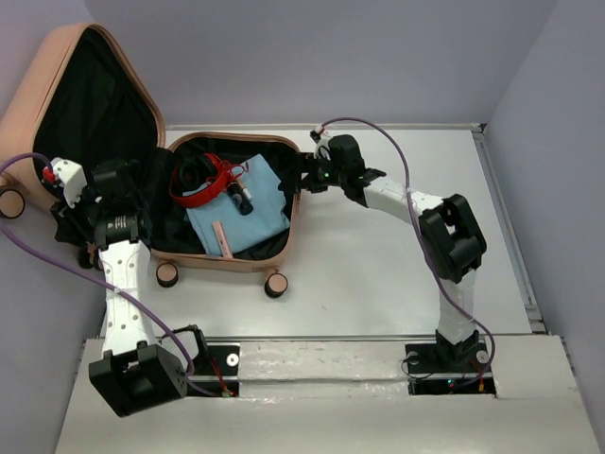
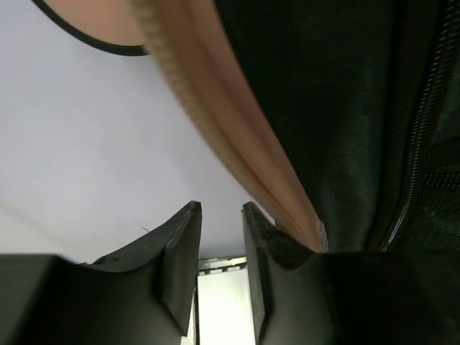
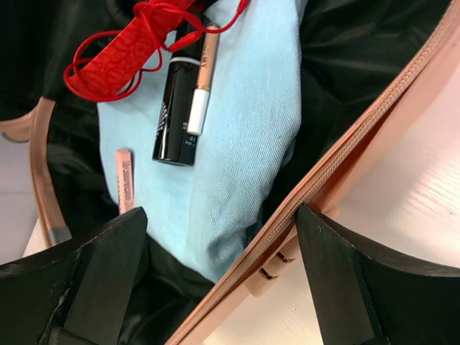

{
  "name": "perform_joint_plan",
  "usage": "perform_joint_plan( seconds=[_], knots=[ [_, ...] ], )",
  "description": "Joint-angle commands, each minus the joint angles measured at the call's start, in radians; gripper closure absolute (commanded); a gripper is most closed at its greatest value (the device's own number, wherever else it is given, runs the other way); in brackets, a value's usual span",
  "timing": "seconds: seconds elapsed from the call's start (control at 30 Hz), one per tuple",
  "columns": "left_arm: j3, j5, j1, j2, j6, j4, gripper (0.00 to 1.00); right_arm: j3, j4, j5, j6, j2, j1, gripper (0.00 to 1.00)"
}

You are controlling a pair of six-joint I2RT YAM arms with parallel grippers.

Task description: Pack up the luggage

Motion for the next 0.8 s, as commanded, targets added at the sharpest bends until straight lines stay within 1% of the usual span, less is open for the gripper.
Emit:
perform_joint_plan(
  seconds=[0.0, 0.03, 0.13, 0.17, 0.23, 0.27, 0.33, 0.37, 0.4, 0.43, 0.5, 0.53, 0.57, 0.6, 0.63, 0.7, 0.73, 0.77],
  knots=[
    [0.057, -0.014, 0.007, 0.028, 0.023, 0.117, 0.75, 0.062, 0.019, 0.011, 0.034, 0.085, -0.005, 0.10],
    [0.055, -0.005, 0.007, 0.030, 0.018, 0.118, 0.81, 0.062, 0.021, 0.011, 0.037, 0.086, -0.005, 0.10],
    [0.037, 0.026, 0.004, 0.020, 0.023, 0.143, 0.94, 0.079, 0.019, 0.009, 0.041, 0.124, -0.005, 0.10],
    [0.035, 0.029, -0.004, 0.017, 0.024, 0.146, 0.94, 0.084, 0.018, 0.003, 0.043, 0.132, -0.005, 0.12],
    [0.028, 0.044, -0.041, 0.004, 0.018, 0.149, 0.94, 0.094, 0.009, 0.006, 0.043, 0.151, -0.005, 0.20],
    [0.023, 0.041, -0.056, -0.001, 0.020, 0.152, 0.94, 0.108, 0.003, 0.011, 0.041, 0.165, -0.005, 0.27],
    [-0.007, 0.024, -0.088, -0.018, 0.040, 0.173, 0.94, 0.117, -0.020, 0.026, 0.029, 0.175, 0.004, 0.31],
    [-0.038, 0.008, -0.116, -0.035, 0.054, 0.192, 0.94, 0.116, -0.021, 0.029, 0.029, 0.167, 0.004, 0.40],
    [-0.053, 0.003, -0.124, -0.047, 0.067, 0.234, 0.94, 0.105, -0.019, 0.034, 0.029, 0.159, 0.004, 0.44],
    [-0.069, 0.015, -0.131, -0.061, 0.084, 0.250, 0.94, 0.104, -0.019, 0.040, 0.023, 0.150, 0.004, 0.46],
    [-0.083, 0.034, -0.136, -0.078, 0.081, 0.261, 0.94, 0.096, -0.019, 0.045, 0.017, 0.130, 0.004, 0.43],
    [-0.074, 0.040, -0.142, -0.093, 0.069, 0.239, 0.94, 0.085, -0.019, 0.048, 0.012, 0.109, 0.004, 0.40],
    [-0.066, 0.046, -0.147, -0.101, 0.049, 0.227, 0.89, 0.079, -0.019, 0.048, 0.012, 0.098, 0.004, 0.35],
    [-0.052, 0.047, -0.156, -0.121, 0.044, 0.210, 0.81, 0.075, -0.017, 0.043, 0.009, 0.087, 0.004, 0.33],
    [-0.044, 0.046, -0.156, -0.130, 0.043, 0.204, 0.57, 0.062, -0.017, 0.039, 0.009, 0.066, 0.004, 0.33],
    [-0.040, 0.035, -0.156, -0.157, 0.046, 0.193, 0.36, 0.050, -0.010, 0.025, 0.008, 0.046, 0.015, 0.32],
    [-0.041, 0.032, -0.156, -0.167, 0.049, 0.192, 0.29, 0.047, -0.008, 0.020, 0.005, 0.035, 0.015, 0.32],
    [-0.041, 0.031, -0.156, -0.173, 0.044, 0.189, 0.21, 0.036, -0.010, 0.020, 0.000, 0.017, 0.024, 0.32]
  ],
)
